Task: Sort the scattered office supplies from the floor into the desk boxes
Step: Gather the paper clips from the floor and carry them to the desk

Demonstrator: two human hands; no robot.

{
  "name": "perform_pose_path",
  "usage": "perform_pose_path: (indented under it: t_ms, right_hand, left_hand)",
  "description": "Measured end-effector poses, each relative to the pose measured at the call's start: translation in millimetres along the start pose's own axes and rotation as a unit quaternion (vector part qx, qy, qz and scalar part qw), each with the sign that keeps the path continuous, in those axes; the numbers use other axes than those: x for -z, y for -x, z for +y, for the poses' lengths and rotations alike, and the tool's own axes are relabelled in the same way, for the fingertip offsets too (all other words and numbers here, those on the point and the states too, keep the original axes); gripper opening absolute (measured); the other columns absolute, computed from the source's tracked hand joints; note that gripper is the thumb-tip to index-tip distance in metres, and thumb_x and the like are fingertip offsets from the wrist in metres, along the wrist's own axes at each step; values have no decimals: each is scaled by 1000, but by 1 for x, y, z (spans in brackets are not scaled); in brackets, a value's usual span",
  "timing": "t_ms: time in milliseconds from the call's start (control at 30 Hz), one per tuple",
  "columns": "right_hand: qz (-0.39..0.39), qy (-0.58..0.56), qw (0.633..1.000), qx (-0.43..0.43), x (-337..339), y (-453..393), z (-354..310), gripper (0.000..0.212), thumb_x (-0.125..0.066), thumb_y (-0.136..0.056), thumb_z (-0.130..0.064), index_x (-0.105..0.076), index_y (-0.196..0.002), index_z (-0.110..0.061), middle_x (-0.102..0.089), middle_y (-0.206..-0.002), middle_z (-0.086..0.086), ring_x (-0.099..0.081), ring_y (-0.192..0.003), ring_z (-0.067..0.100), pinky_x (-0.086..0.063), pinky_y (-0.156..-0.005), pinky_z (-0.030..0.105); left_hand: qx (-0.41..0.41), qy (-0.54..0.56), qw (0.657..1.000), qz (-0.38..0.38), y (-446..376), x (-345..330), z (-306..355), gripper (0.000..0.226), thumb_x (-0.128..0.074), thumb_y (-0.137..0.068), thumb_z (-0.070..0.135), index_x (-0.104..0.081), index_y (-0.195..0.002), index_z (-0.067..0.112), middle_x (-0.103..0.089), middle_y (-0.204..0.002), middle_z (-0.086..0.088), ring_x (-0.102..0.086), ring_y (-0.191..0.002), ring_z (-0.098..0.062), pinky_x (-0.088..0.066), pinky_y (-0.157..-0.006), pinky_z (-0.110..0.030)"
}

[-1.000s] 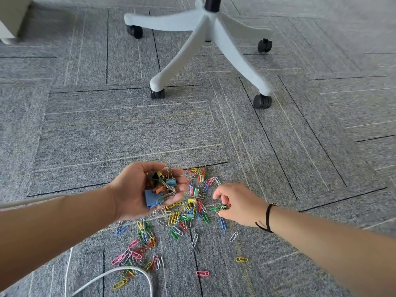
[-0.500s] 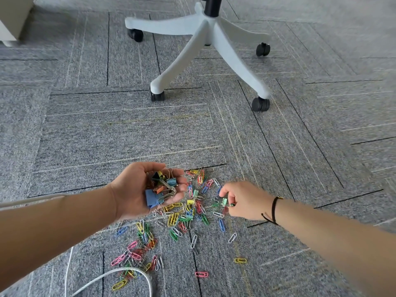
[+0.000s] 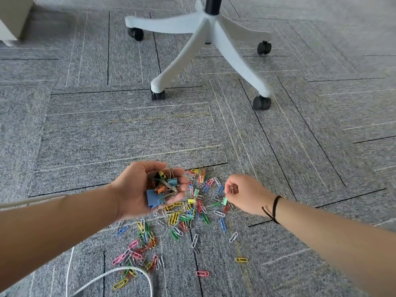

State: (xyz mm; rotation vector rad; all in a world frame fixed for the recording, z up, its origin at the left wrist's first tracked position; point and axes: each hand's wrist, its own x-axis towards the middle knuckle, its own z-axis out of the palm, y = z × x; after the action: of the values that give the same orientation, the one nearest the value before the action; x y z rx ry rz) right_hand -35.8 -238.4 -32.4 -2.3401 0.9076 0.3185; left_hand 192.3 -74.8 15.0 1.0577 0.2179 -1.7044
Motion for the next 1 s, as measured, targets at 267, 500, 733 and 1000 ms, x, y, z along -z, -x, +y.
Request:
perform_pose_path:
  t_ms: [267,500,733,1000]
  right_hand:
    - [-52,14,998,-26,0,2,-3,32,-81,-80,-39,-57,-94,-22,-62,-81,-8,-58,-67,10,-55,-69,30]
    - [-62,40,996,-54,-7,-4,-1,23,-78,-83,-37,-61,-88,-23,-65,-82,-5,-63,-68,12,-59,-70,33]
    - [-91,-318,931,-155,8,-3,4,12,-67,-87,-6,-56,-82,-5,-58,-76,5,-43,-50,7,-36,-43,16]
    - [-207,-668,703,-129,27,-5,-24,11,-59,-81,-3,-52,-88,-7,-58,-78,12,-47,-58,16,-42,-47,24]
  left_hand:
    - [-2,-3,1000,-4,-3,1,0,36,-43,-96,18,-65,-108,-7,-67,-97,-25,-67,-80,-35,-61,-71,-43]
    - [4,1,1000,-3,-3,1,-1,36,-44,-95,18,-64,-110,-7,-67,-98,-25,-67,-81,-35,-63,-70,-42]
    - [6,14,1000,-5,-2,0,1,36,-42,-96,18,-63,-110,-7,-66,-96,-25,-66,-80,-34,-62,-70,-43]
    - [8,19,1000,4,-2,0,2,37,-43,-95,18,-63,-113,-7,-66,-99,-26,-66,-81,-35,-61,-71,-43]
